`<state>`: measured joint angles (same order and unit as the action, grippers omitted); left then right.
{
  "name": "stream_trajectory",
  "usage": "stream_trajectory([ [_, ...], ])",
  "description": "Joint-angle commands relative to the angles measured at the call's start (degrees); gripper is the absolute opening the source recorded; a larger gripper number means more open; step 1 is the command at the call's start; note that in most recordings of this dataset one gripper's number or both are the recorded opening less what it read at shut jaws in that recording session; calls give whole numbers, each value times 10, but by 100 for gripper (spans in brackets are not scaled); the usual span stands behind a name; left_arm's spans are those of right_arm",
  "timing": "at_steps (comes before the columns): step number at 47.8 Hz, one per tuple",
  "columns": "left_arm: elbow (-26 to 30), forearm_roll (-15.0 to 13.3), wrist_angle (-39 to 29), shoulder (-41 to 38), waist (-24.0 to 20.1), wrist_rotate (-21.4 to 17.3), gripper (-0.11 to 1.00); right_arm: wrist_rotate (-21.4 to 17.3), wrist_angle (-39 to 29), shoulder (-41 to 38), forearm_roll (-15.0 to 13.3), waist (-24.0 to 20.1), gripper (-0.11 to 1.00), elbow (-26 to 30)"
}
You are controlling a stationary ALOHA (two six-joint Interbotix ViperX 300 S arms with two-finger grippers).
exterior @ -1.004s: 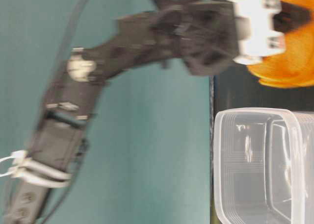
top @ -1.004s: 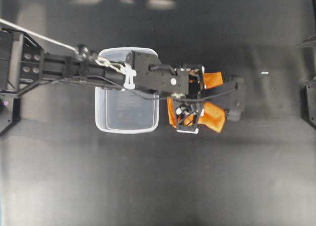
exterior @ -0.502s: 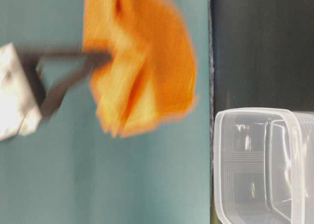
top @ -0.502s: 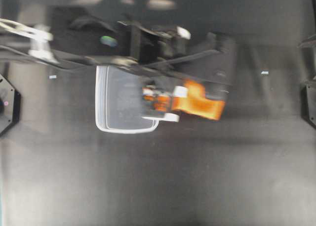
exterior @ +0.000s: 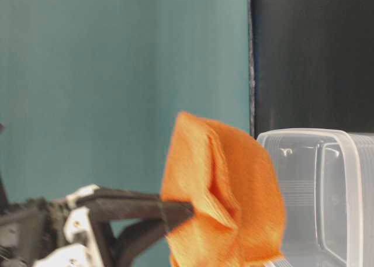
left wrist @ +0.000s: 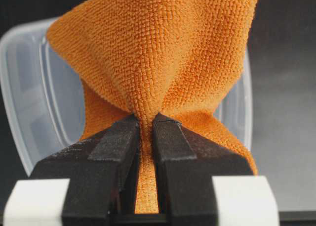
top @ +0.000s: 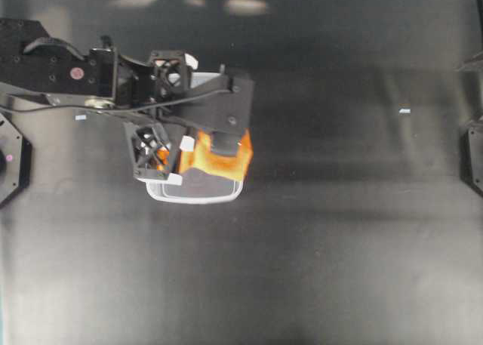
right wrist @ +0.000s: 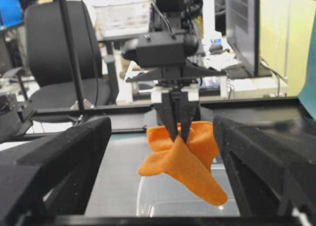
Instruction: Place the orange towel into the container with the left arm.
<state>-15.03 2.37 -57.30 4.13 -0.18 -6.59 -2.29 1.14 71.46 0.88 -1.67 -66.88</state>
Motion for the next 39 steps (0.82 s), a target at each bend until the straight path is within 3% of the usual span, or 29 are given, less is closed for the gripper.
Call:
stream_trajectory([
  [1, -7, 2, 6, 11, -3, 0, 5, 0, 6, -7, 2, -1, 81, 9],
  [30, -44, 2, 71, -4, -12, -3, 6, 0, 8, -7, 2, -2, 81, 9],
  [33, -48, 2, 69, -9, -16, -1, 17, -1, 9, -7, 2, -2, 81, 9],
  [39, -54, 2, 65, -16, -17, -2, 54, 0, 8, -7, 2, -2, 81, 9],
])
